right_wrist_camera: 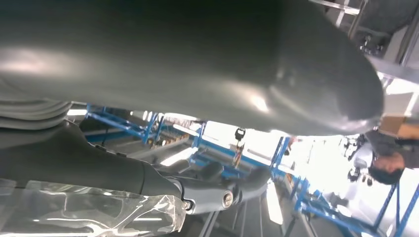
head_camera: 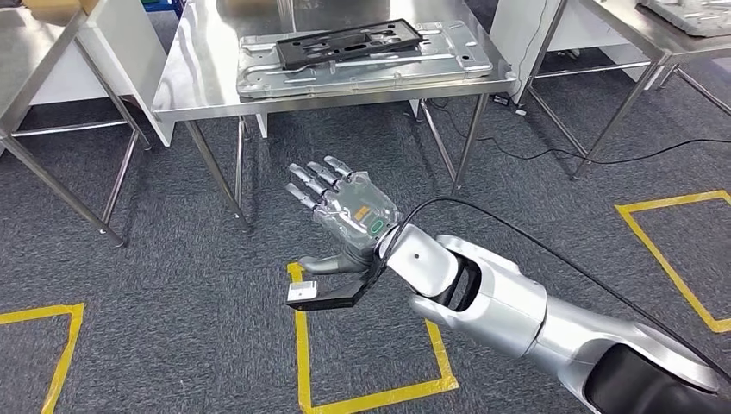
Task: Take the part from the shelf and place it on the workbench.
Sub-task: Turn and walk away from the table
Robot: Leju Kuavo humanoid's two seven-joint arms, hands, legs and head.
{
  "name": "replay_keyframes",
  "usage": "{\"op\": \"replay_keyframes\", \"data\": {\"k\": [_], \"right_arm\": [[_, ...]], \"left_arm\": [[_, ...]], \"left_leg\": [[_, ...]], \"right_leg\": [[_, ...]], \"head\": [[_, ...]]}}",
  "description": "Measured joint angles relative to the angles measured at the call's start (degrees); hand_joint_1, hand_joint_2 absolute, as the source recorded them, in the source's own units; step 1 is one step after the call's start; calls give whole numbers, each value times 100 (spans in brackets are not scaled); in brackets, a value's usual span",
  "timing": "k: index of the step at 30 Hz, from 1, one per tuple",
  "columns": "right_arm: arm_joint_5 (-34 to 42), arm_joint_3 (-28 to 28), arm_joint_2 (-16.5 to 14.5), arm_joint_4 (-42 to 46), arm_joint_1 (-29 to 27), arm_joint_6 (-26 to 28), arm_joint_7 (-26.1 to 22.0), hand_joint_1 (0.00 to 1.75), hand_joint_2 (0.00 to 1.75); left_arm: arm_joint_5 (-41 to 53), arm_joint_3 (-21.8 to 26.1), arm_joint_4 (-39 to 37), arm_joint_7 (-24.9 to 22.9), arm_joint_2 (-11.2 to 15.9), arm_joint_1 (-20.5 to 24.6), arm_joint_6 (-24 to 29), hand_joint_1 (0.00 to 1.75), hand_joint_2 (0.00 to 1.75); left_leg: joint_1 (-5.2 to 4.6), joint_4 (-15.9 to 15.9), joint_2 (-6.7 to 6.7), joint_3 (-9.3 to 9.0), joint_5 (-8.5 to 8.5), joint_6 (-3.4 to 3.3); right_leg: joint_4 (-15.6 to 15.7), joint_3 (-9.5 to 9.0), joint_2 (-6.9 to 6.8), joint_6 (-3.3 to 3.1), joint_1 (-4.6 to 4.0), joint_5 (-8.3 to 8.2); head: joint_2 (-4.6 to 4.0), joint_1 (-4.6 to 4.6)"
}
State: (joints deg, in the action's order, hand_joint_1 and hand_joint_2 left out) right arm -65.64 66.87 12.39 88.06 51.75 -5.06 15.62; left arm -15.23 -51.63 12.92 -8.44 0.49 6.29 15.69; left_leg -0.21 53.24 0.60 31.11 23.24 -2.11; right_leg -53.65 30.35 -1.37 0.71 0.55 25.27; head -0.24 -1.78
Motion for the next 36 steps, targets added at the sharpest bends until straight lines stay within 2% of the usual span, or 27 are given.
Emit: {"op": "replay_keyframes", "data": {"k": [2, 7, 10, 11, 12, 14, 15, 16, 17, 18, 20, 21, 22, 24, 26, 27, 29, 30, 31, 32, 33, 34, 36], "right_arm": [[26, -19, 0, 0, -15, -1, 8, 0, 0], [33, -66, -8, 1, -23, -3, 41, 0, 0], [33, -94, -26, 14, -21, -1, 50, 0, 0], [33, -105, -30, 20, -14, 0, 54, 0, 0], [33, -114, -31, 26, -9, 1, 55, 0, 0], [33, -119, -26, 28, -24, 1, 57, 0, 0], [33, -119, -23, 28, -50, 1, 56, 0, 0], [33, -119, -17, 28, -77, 0, 56, 0, 0], [33, -119, -11, 28, -95, -1, 57, 0, 0], [33, -119, -5, 28, -101, -1, 57, 0, 0], [33, -119, 2, 29, -101, -1, 57, 0, 0], [33, -119, 0, 33, -103, -1, 57, 0, 0], [33, -121, -2, 38, -106, 0, 57, 0, 0], [33, -126, -3, 47, -113, 1, 51, 0, 0], [33, -128, -11, 50, -110, 1, 44, 0, 0], [33, -129, -18, 51, -105, 1, 43, 0, 0], [32, -131, -26, 52, -102, 1, 42, 0, 0], [32, -131, -28, 52, -108, 1, 42, 0, 0], [32, -130, -28, 52, -114, 1, 42, 0, 0], [33, -129, -28, 52, -118, 1, 42, 0, 0], [33, -129, -28, 52, -118, 1, 42, 0, 0], [33, -130, -29, 52, -116, 1, 42, 0, 0], [34, -131, -31, 52, -107, 1, 42, 0, 0]], "left_arm": [[0, 0, 1, -7, 2, 2, 0, 0, 0], [0, 0, 2, -12, 3, 4, 0, 0, 0], [0, -1, 3, -16, 2, 5, -1, 0, 0], [-1, -2, 4, -19, -1, 2, -1, 0, 0], [-1, -2, 4, -22, -3, 0, -2, 0, 0], [-1, -2, 4, -26, -6, -3, -4, 0, 0], [0, -2, 4, -26, -7, -4, -5, 0, 0], [0, -2, 4, -26, -7, -5, -7, 0, 0], [0, -2, 4, -26, -7, -6, -8, 0, 0], [0, -2, 4, -26, -7, -6, -8, 0, 0], [0, -3, 3, -26, 7, -4, -9, 0, 0], [0, -4, 3, -27, 13, -5, -8, 0, 0], [0, -5, 2, -27, 21, -9, -8, 0, 0], [0, -7, 2, -27, 23, -14, -6, 0, 0], [0, -7, 3, -27, 22, -11, -6, 0, 0], [0, -7, 4, -27, 20, -6, -7, 0, 0], [0, -7, 4, -26, 19, 10, -7, 0, 0], [-1, -7, 4, -26, 17, 19, -7, 0, 0], [-1, -7, 5, -26, 15, 26, -7, 0, 0], [-2, -7, 5, -26, 13, 31, -7, 0, 0], [-3, -7, 6, -26, 10, 34, -7, 0, 0], [-5, -7, 7, -26, 10, 36, -7, 0, 0], [-20, -5, 5, -26, 19, 39, -5, 0, 0]], "left_leg": [[-3, 24, -4, 32, -8, -16], [-19, 50, -6, 56, -12, -42], [-1, -64, -27, -4, -66, -126], [32, -148, -46, -49, -106, -149], [60, -215, -67, -89, -138, -158], [81, -256, -106, -115, -149, -164], [90, -253, -119, -115, -142, -156], [105, -245, -130, -116, -129, -138], [130, -225, -142, -116, -108, -106], [164, -185, -158, -117, -75, -57], [192, -44, -198, -99, 33, 82], [184, 26, -216, -83, 85, 144], [166, 73, -235, -69, 119, 191], [172, 85, -285, -68, 135, 234], [210, 195, -280, -26, 233, 262], [221, 417, -242, 71, 368, 268], [205, 1203, -145, 452, 735, 257], [188, 1616, -124, 669, 867, 242], [171, 1876, -113, 825, 905, 217], [151, 1911, -104, 882, 830, 179], [128, 1702, -80, 823, 653, 127], [99, 1313, -7, 676, 415, 59], [62, 566, 276, 386, 79, -99]], "right_leg": [[6, 15, 2, 68, 8, -34], [25, 25, -1, 126, 21, -70], [81, 5, 17, 224, 30, -93], [-13, 49, 43, 243, 22, -30], [-227, 155, 70, 254, 17, 91], [-993, 556, 107, 283, 42, 429], [-1357, 760, 111, 303, 62, 542], [-1564, 892, 111, 329, 88, 559], [-1532, 908, 103, 363, 120, 459], [-1265, 801, 74, 406, 155, 264], [-522, 467, -81, 497, 207, -91], [-303, 370, -122, 481, 220, -164], [-229, 352, -135, 441, 221, -162], [-291, 422, -20, 291, 210, -129], [-304, 449, 79, 196, 199, -134], [-301, 449, 127, 157, 194, -140], [-299, 449, 226, 106, 171, -140], [-300, 449, 284, 88, 150, -139], [-301, 447, 349, 77, 126, -137], [-301, 441, 422, 71, 100, -137], [-301, 432, 495, 68, 78, -137], [-299, 422, 567, 66, 62, -136], [-295, 419, 685, 76, 59, -138]], "head": [[0, 2], [0, 1], [0, -2], [0, 1], [0, 4], [0, 10], [0, 10], [0, 10], [0, 10], [0, 10], [0, 25], [0, 33], [0, 39], [0, 36], [0, 30], [0, 27], [0, 20], [0, 16], [0, 15], [0, 14], [0, 14], [0, 14], [0, 18]]}}
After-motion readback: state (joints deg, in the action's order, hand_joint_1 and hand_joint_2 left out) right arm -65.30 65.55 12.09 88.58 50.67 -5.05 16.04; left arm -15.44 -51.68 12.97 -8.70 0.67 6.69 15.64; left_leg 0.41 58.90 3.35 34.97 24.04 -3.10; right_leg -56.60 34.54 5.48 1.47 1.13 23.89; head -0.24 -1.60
